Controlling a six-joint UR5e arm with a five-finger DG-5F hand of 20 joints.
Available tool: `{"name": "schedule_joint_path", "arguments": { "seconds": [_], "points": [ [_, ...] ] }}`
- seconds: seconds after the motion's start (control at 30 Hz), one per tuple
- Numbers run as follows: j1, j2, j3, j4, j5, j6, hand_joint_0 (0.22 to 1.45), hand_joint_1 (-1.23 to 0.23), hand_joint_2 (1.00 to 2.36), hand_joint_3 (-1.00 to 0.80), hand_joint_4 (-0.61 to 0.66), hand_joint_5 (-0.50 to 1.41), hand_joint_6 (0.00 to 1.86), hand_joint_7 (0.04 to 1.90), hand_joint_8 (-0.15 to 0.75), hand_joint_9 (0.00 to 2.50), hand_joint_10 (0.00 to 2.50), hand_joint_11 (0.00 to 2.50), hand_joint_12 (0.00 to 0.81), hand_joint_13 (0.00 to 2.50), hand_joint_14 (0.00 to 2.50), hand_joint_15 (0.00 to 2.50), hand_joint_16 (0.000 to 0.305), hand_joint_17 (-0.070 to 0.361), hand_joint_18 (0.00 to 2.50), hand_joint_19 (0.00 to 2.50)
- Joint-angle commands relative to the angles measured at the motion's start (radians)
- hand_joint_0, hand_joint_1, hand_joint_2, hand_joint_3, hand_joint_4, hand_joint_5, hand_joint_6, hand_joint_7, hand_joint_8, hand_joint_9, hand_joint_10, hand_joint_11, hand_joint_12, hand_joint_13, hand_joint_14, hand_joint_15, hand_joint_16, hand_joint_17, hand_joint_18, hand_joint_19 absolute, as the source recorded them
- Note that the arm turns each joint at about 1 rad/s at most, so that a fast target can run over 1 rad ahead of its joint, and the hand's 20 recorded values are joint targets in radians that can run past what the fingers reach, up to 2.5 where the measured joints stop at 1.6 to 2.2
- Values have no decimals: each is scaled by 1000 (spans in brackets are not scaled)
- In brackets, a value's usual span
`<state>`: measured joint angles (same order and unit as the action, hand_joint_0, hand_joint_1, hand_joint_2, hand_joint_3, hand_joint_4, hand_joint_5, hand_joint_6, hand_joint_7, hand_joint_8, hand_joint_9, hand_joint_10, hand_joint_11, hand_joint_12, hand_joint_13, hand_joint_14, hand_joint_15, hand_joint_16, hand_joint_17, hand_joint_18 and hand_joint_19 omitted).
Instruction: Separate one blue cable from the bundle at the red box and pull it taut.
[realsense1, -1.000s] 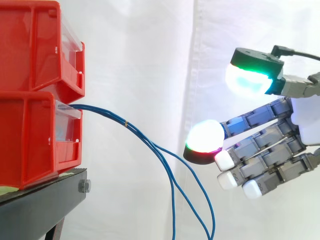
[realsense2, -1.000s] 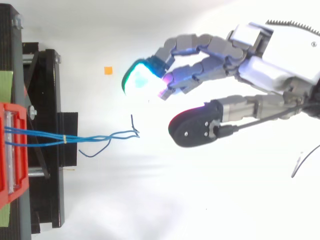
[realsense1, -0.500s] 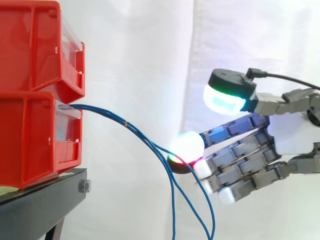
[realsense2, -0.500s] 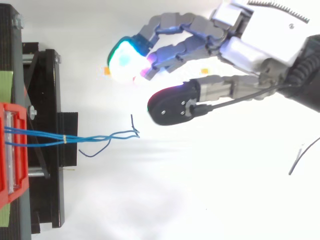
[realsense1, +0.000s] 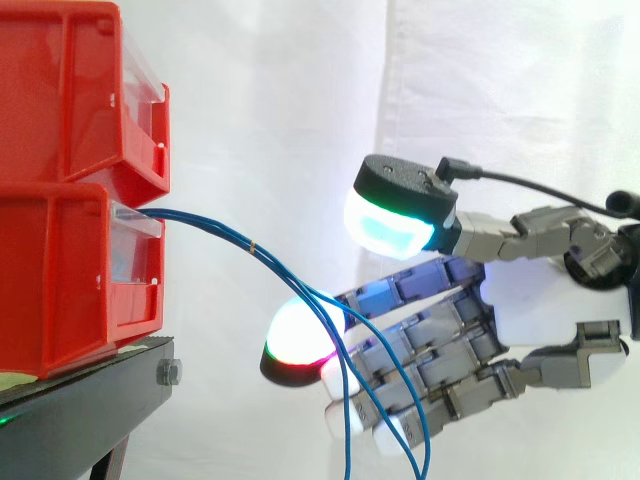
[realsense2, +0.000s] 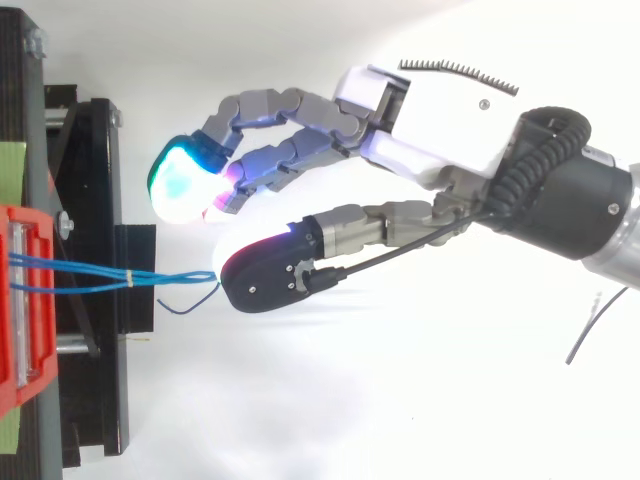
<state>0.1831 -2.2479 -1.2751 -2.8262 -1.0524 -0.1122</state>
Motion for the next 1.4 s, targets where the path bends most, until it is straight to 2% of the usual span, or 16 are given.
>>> {"name": "schedule_joint_path", "arguments": {
  "seconds": [0.0, 0.13, 0.37, 0.4, 0.47, 0.6, 0.7, 0.77, 0.8, 0.9, 1.03, 1.07, 1.13, 1.37],
  "points": [
    [1, -16, 2, 10, -24, 19, 525, -662, 1000, -500, 234, -186, 503, 931, 300, 738, 19, 675, 374, 685, 21, 503, 42, 94, 474, 551],
    [4, -16, 0, 21, -54, 28, 526, -659, 1000, -500, 234, -184, 503, 938, 300, 743, 18, 687, 378, 694, 19, 514, 42, 95, 478, 560],
    [4, -30, 3, 60, -67, 28, 526, -658, 1000, -500, 242, -176, 503, 967, 301, 752, 21, 704, 379, 705, 19, 526, 43, 97, 490, 577],
    [4, -32, 3, 76, -86, 26, 527, -658, 1000, -500, 244, -176, 503, 969, 299, 752, 21, 703, 378, 705, 21, 528, 43, 97, 490, 577],
    [4, -32, 3, 83, -97, 28, 533, -660, 1000, -500, 247, -175, 503, 974, 299, 759, 20, 709, 379, 713, 22, 528, 43, 96, 495, 580],
    [4, -36, 5, 93, -106, 25, 541, -664, 1000, -500, 246, -174, 503, 978, 298, 768, 21, 725, 378, 720, 20, 534, 43, 96, 500, 580],
    [-2, -50, 5, 96, -109, 36, 545, -669, 1000, -500, 239, -172, 503, 996, 298, 776, 19, 730, 377, 721, 21, 540, 42, 96, 502, 588],
    [-4, -75, 11, 111, -115, 48, 548, -675, 1000, -500, 241, -167, 503, 1020, 296, 781, 20, 726, 376, 730, 22, 551, 42, 96, 508, 581],
    [-4, -81, 30, 114, -121, 60, 549, -676, 1000, -500, 239, -167, 503, 1029, 297, 782, 19, 736, 377, 732, 20, 548, 42, 96, 508, 581],
    [1, -90, 33, 113, -135, 72, 564, -693, 1000, -493, 208, -164, 503, 1079, 298, 786, 19, 757, 374, 733, 22, 556, 42, 94, 508, 602],
    [-1, -90, 51, 102, -156, 82, 574, -710, 1002, -471, 183, -164, 503, 1120, 293, 782, 20, 786, 371, 737, 21, 569, 42, 94, 509, 602],
    [-5, -90, 57, 102, -175, 86, 577, -714, 1002, -470, 179, -164, 503, 1134, 293, 781, 22, 784, 370, 737, 23, 568, 42, 94, 508, 605],
    [-7, -90, 62, 102, -187, 88, 583, -727, 1002, -467, 176, -162, 502, 1155, 290, 781, 21, 783, 369, 741, 21, 576, 42, 94, 509, 614],
    [-8, -90, 62, 116, -201, 106, 594, -737, 1005, -436, 165, -153, 502, 1222, 288, 783, 21, 787, 369, 750, 21, 579, 42, 94, 521, 620]
  ]
}}
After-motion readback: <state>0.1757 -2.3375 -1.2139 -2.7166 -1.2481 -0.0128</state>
